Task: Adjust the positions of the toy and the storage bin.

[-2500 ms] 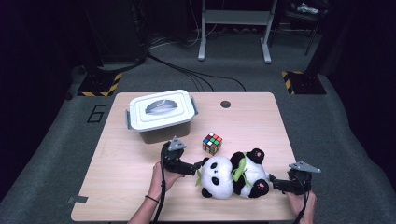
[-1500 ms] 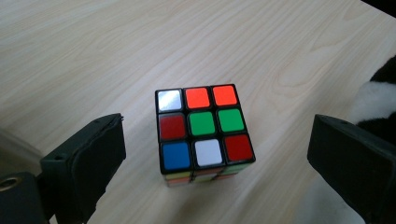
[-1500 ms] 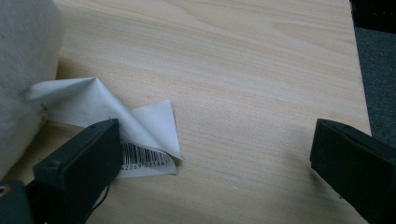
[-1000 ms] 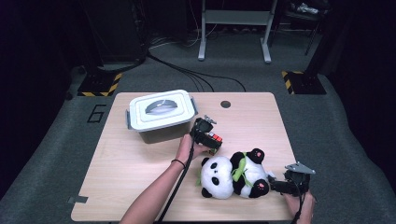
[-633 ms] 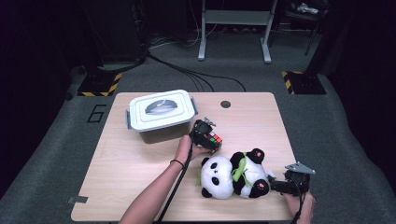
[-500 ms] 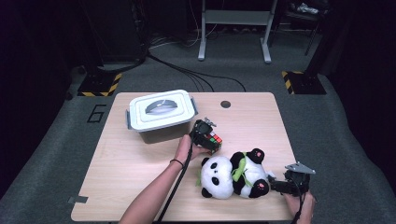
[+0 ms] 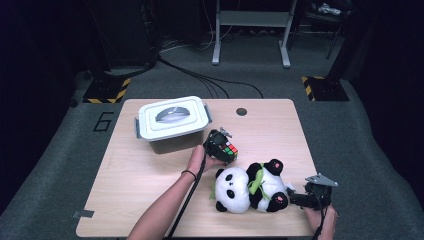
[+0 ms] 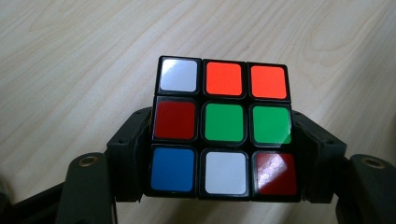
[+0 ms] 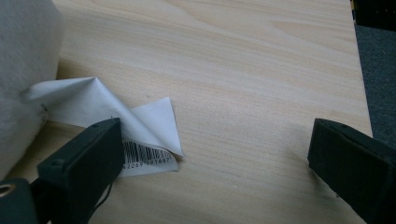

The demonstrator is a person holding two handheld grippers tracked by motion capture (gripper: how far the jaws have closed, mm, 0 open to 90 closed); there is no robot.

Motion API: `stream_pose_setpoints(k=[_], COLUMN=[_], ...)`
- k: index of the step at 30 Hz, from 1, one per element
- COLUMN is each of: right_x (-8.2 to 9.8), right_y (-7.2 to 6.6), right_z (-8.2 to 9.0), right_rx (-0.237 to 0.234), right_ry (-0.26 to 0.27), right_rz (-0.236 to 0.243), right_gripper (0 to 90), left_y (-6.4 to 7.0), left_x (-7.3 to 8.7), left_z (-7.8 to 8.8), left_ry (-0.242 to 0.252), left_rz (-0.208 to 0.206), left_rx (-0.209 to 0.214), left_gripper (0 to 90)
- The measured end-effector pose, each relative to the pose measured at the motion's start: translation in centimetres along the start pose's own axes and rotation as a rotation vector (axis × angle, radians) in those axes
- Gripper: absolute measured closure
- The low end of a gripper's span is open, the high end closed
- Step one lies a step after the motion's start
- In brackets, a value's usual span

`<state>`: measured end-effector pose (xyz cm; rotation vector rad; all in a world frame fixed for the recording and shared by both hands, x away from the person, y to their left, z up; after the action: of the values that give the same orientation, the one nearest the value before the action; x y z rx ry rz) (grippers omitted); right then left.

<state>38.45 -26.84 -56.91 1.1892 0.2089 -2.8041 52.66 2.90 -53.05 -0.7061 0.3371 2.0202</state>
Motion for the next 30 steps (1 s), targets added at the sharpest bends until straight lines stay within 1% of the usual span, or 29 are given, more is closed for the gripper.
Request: stream_pose_setpoints(k=[1,3,7,8,9,10,13,14,15,16,18,20,21,23,27,30], right_x=[0.0,0.0,0.0,0.0,0.0,0.0,0.0,0.0,0.0,0.0,0.0,0.0,0.0,0.0,0.0,0.0], right_y=[0.0,0.0,0.0,0.0,0.0,0.0,0.0,0.0,0.0,0.0,0.0,0.0,0.0,0.0,0.0,0.1], right_z=[0.0,0.0,0.0,0.0,0.0,0.0,0.0,0.0,0.0,0.0,0.0,0.0,0.0,0.0,-0.1,-0.1], right_rx=[0.0,0.0,0.0,0.0,0.0,0.0,-0.001,-0.001,-0.001,-0.002,-0.004,-0.003,-0.004,-0.004,-0.006,-0.01], right_ry=[0.0,0.0,0.001,0.0,0.0,0.0,0.0,0.0,0.0,-0.001,-0.001,-0.001,-0.001,-0.002,-0.003,-0.01], right_rz=[-0.001,-0.001,-0.001,-0.001,-0.001,-0.001,-0.001,-0.001,-0.002,-0.002,-0.004,-0.008,-0.008,-0.009,-0.011,-0.015], right_gripper=[2.9,3.0,3.0,3.0,3.1,3.1,3.0,3.0,3.0,3.0,3.0,2.9,2.9,3.0,3.0,2.6], left_y=[0.0,0.0,-0.1,-0.1,-0.1,-0.1,-0.2,-0.2,-0.2,-0.2,-0.1,-0.2,-0.1,-0.2,-0.2,-0.1], left_x=[0.0,0.0,0.1,0.1,0.2,0.2,0.4,0.4,0.4,0.4,0.4,0.4,0.4,0.4,0.6,0.9], left_z=[0.0,0.1,0.1,0.1,0.2,0.3,0.7,0.8,1.1,1.3,1.9,2.4,2.7,3.3,4.3,5.1], left_ry=[0.005,-0.002,0.019,0.02,0.018,0.026,0.025,0.033,0.033,0.032,0.045,0.051,0.049,0.057,0.069,0.076], left_rz=[0.0,-0.006,0.014,0.022,0.025,0.029,0.028,0.031,0.034,0.024,0.032,0.021,0.018,0.017,0.027,0.024], left_rx=[-0.009,-0.013,-0.021,-0.018,-0.016,-0.02,-0.02,-0.023,-0.023,-0.027,-0.032,-0.042,-0.04,-0.049,-0.054,-0.063], left_gripper=[33.2,33.6,33.7,33.7,33.7,33.7,33.7,33.7,33.7,33.7,33.7,33.7,33.7,33.7,33.7,33.6])
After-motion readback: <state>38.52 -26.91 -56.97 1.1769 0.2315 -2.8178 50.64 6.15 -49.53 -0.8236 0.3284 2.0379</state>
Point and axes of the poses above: each handheld gripper's, and its own axes: z roughly backward along the jaws, x roughly out of its underside, y roughly to its right, the point moved 6 cm from there along -z, roughly forward along the jaws, and after that the axes turned 9 degrees about -z, right-handed, at the moved point
